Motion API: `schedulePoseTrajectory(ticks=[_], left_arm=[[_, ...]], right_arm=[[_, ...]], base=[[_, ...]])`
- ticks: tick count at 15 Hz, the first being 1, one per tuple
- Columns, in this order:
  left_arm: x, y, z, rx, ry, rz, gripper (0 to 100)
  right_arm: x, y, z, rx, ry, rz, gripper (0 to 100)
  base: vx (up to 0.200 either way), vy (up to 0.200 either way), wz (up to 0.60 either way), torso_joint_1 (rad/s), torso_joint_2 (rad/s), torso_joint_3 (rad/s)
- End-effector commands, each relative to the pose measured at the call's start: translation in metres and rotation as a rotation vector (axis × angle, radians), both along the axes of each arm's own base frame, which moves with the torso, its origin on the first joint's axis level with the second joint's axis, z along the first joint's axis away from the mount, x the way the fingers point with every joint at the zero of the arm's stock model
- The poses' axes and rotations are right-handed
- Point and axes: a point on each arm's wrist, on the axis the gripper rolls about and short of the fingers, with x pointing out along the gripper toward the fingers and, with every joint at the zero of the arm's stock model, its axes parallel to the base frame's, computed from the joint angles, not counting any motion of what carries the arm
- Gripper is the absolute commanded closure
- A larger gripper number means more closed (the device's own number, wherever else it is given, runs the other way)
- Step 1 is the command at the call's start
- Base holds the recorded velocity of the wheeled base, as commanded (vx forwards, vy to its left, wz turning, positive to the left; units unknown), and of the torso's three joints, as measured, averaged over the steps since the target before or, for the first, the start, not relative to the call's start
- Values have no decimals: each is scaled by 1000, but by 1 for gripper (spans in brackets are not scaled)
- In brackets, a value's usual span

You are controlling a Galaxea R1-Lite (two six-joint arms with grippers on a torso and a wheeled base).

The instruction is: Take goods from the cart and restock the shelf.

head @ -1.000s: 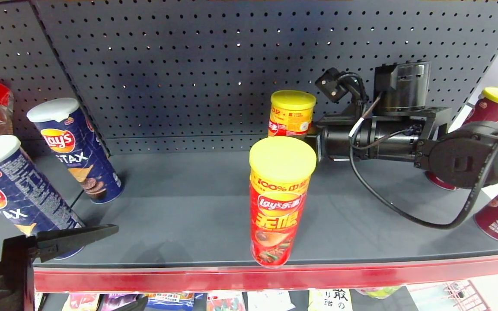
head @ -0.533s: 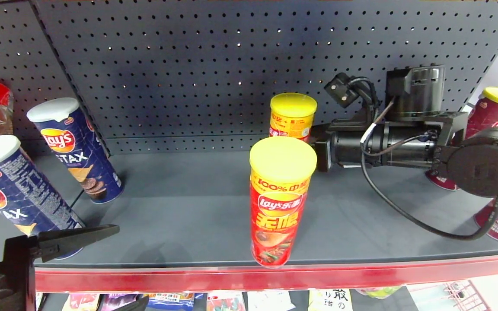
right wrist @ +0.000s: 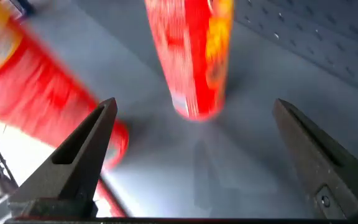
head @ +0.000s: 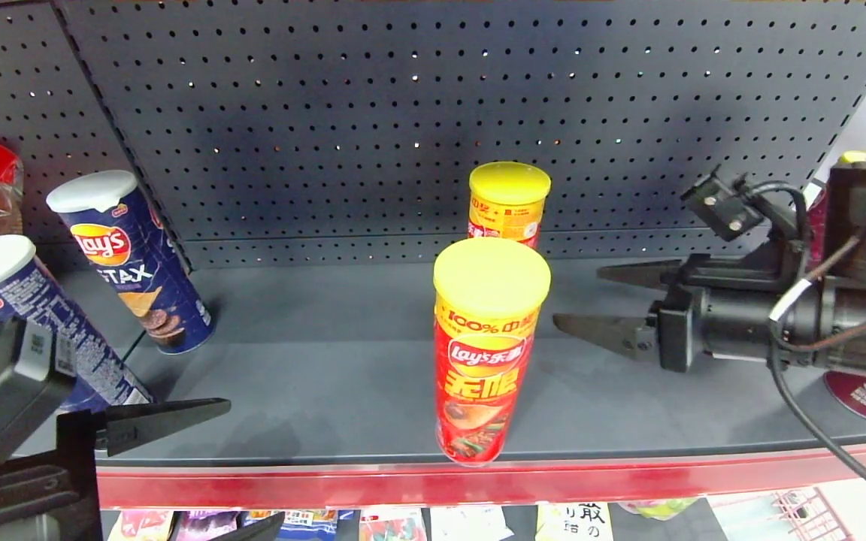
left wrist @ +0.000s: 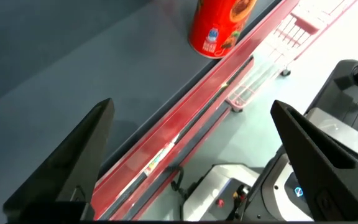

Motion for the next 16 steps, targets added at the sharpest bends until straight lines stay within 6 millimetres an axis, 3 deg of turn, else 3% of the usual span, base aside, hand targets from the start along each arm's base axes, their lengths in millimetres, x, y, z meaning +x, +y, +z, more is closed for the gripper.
schedulePoseTrajectory(ticks=[1, 5, 8, 11, 16], left_arm=[[8, -5, -6, 27, 38, 0, 0], [25, -17, -13, 66, 92, -4, 0], [50, -39, -24, 89, 120, -27, 0], [81, -62, -35, 87, 117, -33, 0], [103, -76, -40, 104, 136, -27, 0]], right_arm=[[-48, -26, 4, 23, -55, -24, 0], [-101, -52, -2, 62, -123, -22, 0], [-136, -79, -8, 119, -194, -153, 0], [-154, -93, -3, 184, -254, -269, 0], [-157, -95, -2, 198, -247, -295, 0]], base=[[0, 0, 0, 0, 0, 0], [0, 0, 0, 0, 0, 0], [0, 0, 0, 0, 0, 0], [0, 0, 0, 0, 0, 0], [0, 0, 0, 0, 0, 0]])
